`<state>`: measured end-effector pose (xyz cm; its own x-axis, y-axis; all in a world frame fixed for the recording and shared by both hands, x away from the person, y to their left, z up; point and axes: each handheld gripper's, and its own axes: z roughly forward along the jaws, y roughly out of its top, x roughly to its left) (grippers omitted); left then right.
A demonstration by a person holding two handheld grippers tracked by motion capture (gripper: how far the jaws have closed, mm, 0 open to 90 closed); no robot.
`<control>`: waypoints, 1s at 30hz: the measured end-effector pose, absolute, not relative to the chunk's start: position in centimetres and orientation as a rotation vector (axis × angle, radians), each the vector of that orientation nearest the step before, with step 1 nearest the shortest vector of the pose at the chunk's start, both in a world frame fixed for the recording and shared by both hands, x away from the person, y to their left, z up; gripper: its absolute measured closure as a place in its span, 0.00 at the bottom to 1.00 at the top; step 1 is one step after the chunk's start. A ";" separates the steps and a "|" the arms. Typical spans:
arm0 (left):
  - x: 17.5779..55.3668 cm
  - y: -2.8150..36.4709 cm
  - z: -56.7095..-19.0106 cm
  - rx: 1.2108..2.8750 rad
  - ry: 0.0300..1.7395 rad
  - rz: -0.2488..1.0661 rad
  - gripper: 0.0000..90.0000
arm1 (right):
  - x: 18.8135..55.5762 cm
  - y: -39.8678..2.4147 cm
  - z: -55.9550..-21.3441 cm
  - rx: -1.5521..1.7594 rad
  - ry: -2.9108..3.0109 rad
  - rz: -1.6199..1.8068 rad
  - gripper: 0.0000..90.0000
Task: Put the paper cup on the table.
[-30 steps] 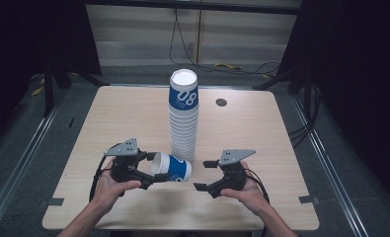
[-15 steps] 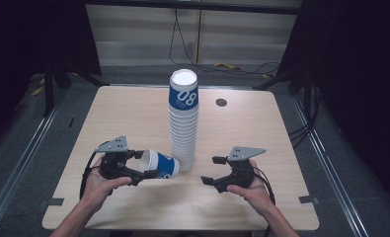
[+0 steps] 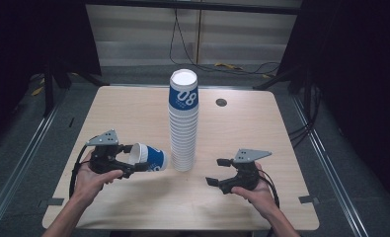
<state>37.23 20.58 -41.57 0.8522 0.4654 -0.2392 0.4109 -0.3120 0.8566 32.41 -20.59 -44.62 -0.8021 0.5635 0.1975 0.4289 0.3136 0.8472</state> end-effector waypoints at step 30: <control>43.5 22.4 -39.6 2.294 0.887 0.274 0.21 | 32.3 -21.0 -45.2 0.978 2.393 1.499 0.17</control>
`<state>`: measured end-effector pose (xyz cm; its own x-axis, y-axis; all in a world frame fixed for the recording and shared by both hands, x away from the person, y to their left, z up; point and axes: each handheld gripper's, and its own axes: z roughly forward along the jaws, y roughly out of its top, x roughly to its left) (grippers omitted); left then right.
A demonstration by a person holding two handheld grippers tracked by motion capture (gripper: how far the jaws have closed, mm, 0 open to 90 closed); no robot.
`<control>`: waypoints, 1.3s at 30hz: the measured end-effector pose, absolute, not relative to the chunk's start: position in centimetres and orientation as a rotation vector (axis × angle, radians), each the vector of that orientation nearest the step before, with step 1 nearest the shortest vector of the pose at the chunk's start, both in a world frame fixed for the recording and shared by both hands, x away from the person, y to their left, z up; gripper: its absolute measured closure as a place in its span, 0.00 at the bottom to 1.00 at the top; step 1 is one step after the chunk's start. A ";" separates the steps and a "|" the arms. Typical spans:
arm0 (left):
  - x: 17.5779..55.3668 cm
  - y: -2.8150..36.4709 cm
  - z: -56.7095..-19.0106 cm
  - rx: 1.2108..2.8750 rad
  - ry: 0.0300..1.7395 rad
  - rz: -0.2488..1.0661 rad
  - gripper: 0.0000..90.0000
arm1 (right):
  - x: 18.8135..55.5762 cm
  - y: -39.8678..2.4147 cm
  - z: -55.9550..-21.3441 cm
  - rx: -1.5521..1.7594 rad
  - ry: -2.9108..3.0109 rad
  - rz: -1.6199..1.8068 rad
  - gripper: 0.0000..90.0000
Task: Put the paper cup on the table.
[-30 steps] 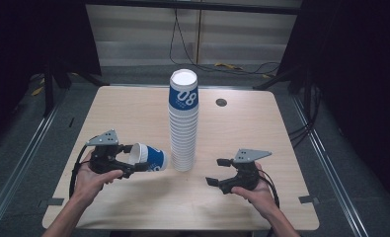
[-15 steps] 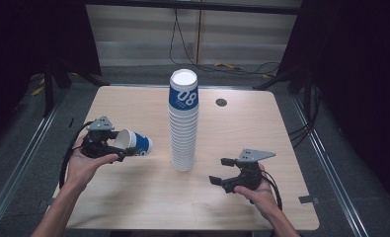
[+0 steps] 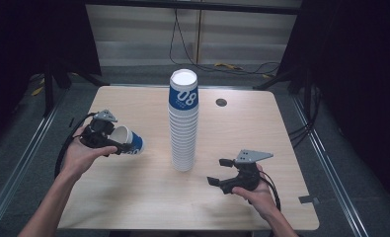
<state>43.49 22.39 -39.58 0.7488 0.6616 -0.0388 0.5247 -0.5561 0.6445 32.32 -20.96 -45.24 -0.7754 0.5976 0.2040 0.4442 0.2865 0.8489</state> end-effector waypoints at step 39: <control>47.3 18.5 -42.2 2.673 0.978 0.256 0.16 | 32.5 -21.3 -45.3 0.989 2.404 1.501 0.16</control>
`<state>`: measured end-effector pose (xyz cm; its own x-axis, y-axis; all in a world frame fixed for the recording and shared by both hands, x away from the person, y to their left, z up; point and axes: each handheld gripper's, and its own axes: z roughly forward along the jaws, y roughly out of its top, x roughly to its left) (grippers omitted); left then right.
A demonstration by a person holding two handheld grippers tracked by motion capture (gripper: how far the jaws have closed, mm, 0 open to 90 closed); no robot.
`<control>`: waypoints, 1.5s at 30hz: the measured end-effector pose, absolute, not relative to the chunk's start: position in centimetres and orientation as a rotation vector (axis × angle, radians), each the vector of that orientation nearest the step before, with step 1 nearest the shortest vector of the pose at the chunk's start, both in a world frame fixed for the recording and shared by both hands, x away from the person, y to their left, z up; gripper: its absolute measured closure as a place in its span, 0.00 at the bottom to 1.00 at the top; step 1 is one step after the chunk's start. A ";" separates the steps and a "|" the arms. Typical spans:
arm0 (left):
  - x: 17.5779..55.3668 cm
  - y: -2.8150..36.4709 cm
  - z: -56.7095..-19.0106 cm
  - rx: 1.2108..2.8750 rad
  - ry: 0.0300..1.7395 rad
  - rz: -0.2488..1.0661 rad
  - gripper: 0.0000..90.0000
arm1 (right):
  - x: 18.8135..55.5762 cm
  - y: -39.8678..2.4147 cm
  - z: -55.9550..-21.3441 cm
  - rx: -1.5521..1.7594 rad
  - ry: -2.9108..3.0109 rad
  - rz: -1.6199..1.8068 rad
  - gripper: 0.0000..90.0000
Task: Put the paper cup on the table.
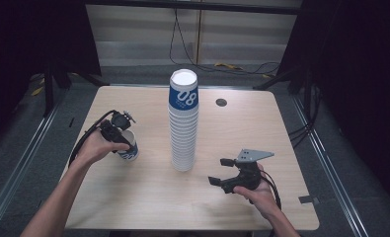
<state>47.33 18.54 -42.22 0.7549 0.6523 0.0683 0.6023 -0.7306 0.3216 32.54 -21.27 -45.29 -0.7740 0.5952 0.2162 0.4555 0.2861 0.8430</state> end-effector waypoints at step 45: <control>45.6 22.3 -46.5 2.524 0.904 0.275 0.18 | 32.7 -21.2 -45.4 0.987 2.406 1.495 0.16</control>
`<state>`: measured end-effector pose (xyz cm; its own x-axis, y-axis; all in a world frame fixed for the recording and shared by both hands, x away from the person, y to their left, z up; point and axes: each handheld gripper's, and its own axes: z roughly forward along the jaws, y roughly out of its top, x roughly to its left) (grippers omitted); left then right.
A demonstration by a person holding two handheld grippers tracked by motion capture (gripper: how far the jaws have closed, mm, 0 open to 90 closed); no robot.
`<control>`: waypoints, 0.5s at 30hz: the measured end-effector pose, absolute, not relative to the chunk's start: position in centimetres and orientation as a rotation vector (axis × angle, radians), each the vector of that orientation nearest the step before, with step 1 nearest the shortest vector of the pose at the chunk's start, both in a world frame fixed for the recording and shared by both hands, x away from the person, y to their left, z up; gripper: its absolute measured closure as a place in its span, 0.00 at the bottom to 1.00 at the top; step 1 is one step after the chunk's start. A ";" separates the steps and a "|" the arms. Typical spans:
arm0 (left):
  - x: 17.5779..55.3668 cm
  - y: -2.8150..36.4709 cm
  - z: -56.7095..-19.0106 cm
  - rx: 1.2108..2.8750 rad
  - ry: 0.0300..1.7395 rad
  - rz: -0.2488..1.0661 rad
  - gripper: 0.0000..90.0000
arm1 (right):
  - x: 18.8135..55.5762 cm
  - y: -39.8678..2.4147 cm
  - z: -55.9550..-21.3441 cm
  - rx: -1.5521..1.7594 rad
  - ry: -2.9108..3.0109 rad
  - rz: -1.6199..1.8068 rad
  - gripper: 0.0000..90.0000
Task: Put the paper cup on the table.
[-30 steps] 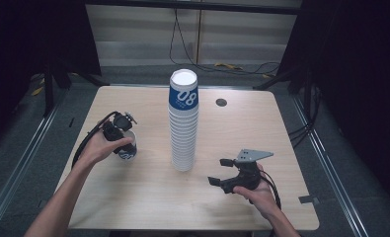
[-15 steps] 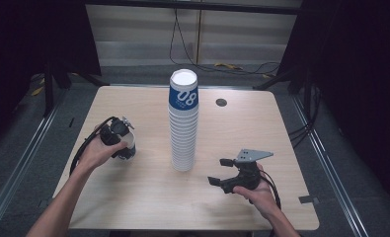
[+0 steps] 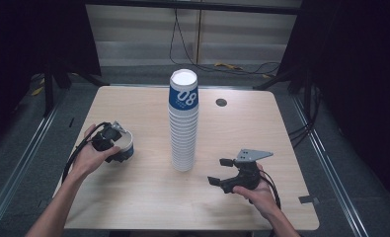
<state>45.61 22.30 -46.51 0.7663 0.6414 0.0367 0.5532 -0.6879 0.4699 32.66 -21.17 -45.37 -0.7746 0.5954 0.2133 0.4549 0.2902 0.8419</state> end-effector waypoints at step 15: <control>42.9 24.3 -46.9 2.434 0.944 0.327 0.18 | 32.7 -21.2 -45.5 0.999 2.413 1.489 0.16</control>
